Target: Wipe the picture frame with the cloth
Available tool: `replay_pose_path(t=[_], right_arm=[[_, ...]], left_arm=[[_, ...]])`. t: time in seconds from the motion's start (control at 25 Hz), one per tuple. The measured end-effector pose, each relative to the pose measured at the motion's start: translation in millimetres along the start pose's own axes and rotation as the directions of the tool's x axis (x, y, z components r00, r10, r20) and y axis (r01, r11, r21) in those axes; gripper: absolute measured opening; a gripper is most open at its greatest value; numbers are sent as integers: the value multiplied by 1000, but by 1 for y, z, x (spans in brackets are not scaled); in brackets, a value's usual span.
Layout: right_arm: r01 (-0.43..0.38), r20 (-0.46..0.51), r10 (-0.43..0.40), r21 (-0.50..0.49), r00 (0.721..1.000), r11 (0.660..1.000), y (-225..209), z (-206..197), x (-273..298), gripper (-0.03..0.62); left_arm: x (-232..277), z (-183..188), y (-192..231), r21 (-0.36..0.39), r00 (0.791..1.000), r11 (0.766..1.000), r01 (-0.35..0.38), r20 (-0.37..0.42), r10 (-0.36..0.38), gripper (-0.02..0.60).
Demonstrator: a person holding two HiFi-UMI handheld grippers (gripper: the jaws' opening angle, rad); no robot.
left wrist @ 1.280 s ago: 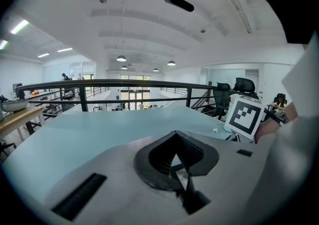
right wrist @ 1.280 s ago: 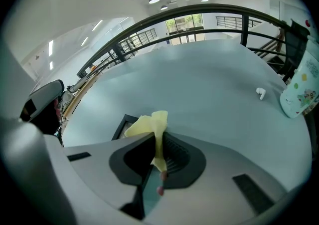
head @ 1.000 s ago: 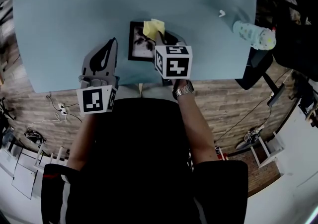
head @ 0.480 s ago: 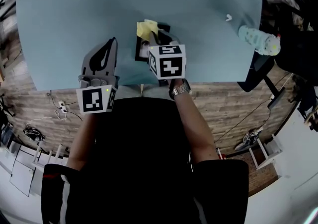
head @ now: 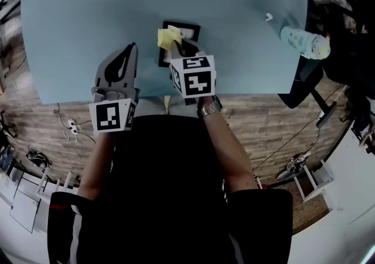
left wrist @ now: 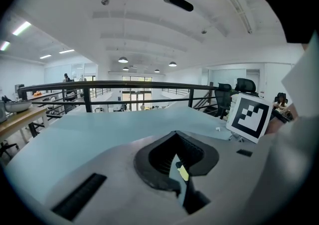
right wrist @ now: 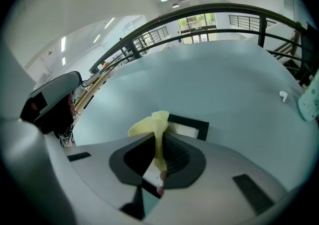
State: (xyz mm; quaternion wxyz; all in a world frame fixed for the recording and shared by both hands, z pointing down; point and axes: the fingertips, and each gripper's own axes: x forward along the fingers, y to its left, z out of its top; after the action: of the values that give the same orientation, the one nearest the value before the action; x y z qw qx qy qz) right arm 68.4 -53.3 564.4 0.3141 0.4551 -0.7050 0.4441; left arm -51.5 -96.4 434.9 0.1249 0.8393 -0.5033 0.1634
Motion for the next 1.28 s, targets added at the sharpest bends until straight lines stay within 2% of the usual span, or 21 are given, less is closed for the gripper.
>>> replay_pose_path(t=[0.24, 0.44, 0.6, 0.88, 1.12, 1.28], right_arm=[[2, 49, -3, 36, 999, 999, -8, -19, -30, 36], [-9, 168, -1, 60, 986, 998, -14, -24, -74, 36], [-8, 278, -4, 43, 960, 999, -9, -22, -121, 36], [-42, 458, 27, 23, 888, 999, 12, -11, -200, 35], [3, 616, 12, -23, 788, 1000, 27, 2, -268, 36], [31, 688, 18, -59, 725, 998, 36, 6, -302, 35]], left_arm=[[-16, -1, -26, 12, 1000, 1000, 9, 19, -9, 0], [-39, 2, -52, 14, 999, 1000, 1, 52, -2, 0], [-60, 11, -73, 25, 996, 1000, -1, 86, -1, 0], [-95, 30, -96, 61, 990, 998, -4, 144, -5, 0], [-126, 62, -102, 45, 975, 998, -33, 219, 23, 0], [-145, 86, -108, 54, 961, 997, -46, 276, 29, 0]])
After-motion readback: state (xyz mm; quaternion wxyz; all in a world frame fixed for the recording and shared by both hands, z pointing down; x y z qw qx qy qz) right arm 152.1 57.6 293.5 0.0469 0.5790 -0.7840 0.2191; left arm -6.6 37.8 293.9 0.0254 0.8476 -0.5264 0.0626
